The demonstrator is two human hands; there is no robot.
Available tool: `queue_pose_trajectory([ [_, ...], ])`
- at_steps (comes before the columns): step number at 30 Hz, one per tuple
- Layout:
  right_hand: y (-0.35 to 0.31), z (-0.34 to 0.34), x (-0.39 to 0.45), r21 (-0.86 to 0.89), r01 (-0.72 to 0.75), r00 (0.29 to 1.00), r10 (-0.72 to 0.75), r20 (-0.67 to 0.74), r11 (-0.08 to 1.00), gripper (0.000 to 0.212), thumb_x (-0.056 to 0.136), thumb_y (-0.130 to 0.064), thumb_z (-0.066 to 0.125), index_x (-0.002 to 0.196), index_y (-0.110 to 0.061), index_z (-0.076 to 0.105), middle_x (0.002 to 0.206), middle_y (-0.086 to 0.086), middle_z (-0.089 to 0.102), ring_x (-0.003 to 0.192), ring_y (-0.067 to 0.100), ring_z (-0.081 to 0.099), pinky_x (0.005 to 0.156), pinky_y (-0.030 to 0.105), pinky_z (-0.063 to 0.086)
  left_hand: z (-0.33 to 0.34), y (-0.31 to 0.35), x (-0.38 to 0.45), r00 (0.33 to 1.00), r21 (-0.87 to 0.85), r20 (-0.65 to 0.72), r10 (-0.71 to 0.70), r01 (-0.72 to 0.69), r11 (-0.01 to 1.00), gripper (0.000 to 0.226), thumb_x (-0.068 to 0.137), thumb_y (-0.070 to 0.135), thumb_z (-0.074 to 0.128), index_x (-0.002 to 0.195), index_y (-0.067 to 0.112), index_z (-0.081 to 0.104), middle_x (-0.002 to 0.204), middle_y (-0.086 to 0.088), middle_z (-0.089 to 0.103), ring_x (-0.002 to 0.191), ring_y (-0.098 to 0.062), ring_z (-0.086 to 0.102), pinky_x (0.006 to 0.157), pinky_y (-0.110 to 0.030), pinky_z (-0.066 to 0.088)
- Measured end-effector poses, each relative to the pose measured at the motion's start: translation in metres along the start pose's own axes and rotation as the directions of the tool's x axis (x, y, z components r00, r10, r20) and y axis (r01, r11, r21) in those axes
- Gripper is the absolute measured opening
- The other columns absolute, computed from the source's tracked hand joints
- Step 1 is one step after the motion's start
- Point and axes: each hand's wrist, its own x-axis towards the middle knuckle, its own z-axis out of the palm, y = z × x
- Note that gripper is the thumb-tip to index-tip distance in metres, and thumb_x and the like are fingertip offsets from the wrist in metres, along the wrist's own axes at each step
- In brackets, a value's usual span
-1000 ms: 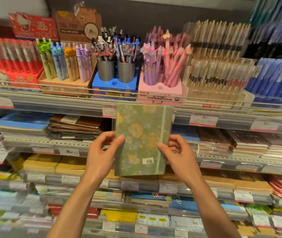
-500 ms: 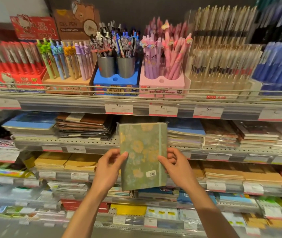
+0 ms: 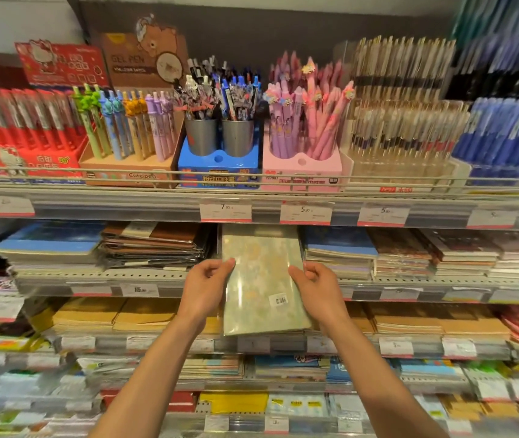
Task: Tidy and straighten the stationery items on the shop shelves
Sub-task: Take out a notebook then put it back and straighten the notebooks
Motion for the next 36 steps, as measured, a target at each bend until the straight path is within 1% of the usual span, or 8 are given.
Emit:
queue_pose_trajectory([
  [7,-0.017,0.01,0.017,0.182,-0.16,0.986,0.165,-0.016,0.97,0.025,0.093,-0.031,0.068,0.11,-0.013,0.068,0.099,0.006,0.075,0.095,0.024,0.071,0.091,0.048,0.058,-0.014,0.009,-0.008,0.984,0.01,0.173,-0.031,0.029,1.0,0.046,0.095,0.038,0.059,0.138,0.029,0.047,0.112,0.005,0.067,0.099,-0.009,0.066,0.075,-0.024,0.054],
  [13,-0.026,0.007,0.021,0.263,-0.217,0.976,0.21,0.054,0.94,0.018,0.095,-0.028,0.065,0.107,-0.014,0.067,0.101,0.008,0.075,0.09,0.023,0.074,0.078,0.039,0.062,-0.017,0.003,-0.019,0.982,-0.125,0.19,-0.02,0.044,0.991,0.06,0.09,0.013,0.067,0.142,0.029,0.041,0.08,0.009,0.075,0.081,-0.009,0.073,0.072,-0.034,0.059],
  [17,-0.024,-0.008,0.007,0.235,-0.236,0.968,0.206,0.147,0.943,0.034,0.094,-0.027,0.066,0.125,-0.019,0.054,0.109,0.007,0.073,0.096,0.022,0.073,0.087,0.045,0.06,-0.017,0.005,-0.02,0.988,-0.223,0.156,-0.018,0.053,0.973,0.057,0.089,0.015,0.068,0.14,0.029,0.046,0.099,0.004,0.077,0.096,-0.014,0.072,0.065,-0.026,0.056],
  [21,-0.024,-0.025,-0.006,0.315,-0.299,0.939,0.22,0.263,0.901,0.033,0.094,-0.017,0.066,0.123,-0.018,0.052,0.105,0.01,0.075,0.092,0.022,0.075,0.072,0.037,0.062,-0.011,0.005,-0.018,0.993,-0.263,0.115,-0.005,0.036,0.964,0.052,0.091,0.018,0.066,0.138,0.027,0.048,0.099,0.003,0.077,0.094,-0.014,0.072,0.066,-0.025,0.054],
  [28,-0.034,-0.002,0.016,0.292,-0.152,0.988,0.152,0.025,0.944,0.026,0.095,-0.023,0.066,0.118,-0.016,0.056,0.114,0.01,0.068,0.099,0.021,0.071,0.065,0.025,0.061,0.005,0.017,0.008,0.997,-0.133,0.021,0.07,-0.066,0.989,0.051,0.096,0.03,0.06,0.143,0.022,0.043,0.099,0.01,0.066,0.082,-0.007,0.065,0.052,-0.013,0.049],
  [32,-0.029,-0.003,0.011,0.244,-0.073,0.997,0.069,0.027,0.967,0.033,0.096,-0.023,0.064,0.127,-0.016,0.055,0.116,0.005,0.067,0.092,0.015,0.073,0.082,0.03,0.061,-0.009,0.013,0.012,0.987,0.042,0.036,0.156,-0.158,0.987,0.066,0.09,0.046,0.061,0.148,0.028,0.036,0.111,0.009,0.064,0.096,-0.009,0.064,0.072,-0.021,0.05],
  [34,-0.025,-0.01,0.003,0.102,0.008,1.0,-0.007,-0.005,0.995,0.035,0.096,-0.029,0.063,0.129,-0.021,0.056,0.121,-0.001,0.063,0.09,0.011,0.072,0.087,0.03,0.059,-0.018,0.005,0.008,0.97,0.172,0.066,0.234,-0.242,0.955,0.065,0.086,0.05,0.064,0.145,0.037,0.038,0.124,0.015,0.055,0.105,-0.003,0.059,0.078,-0.02,0.048],
  [36,-0.016,-0.016,-0.003,-0.246,0.194,0.973,-0.217,-0.073,0.95,0.036,0.095,-0.041,0.06,0.128,-0.027,0.057,0.125,-0.008,0.056,0.103,0.005,0.062,0.092,0.027,0.052,-0.023,-0.004,0.004,0.942,0.293,0.101,0.321,-0.336,0.895,0.06,0.085,0.05,0.065,0.14,0.042,0.042,0.127,0.019,0.045,0.11,0.008,0.05,0.082,-0.02,0.049],
])
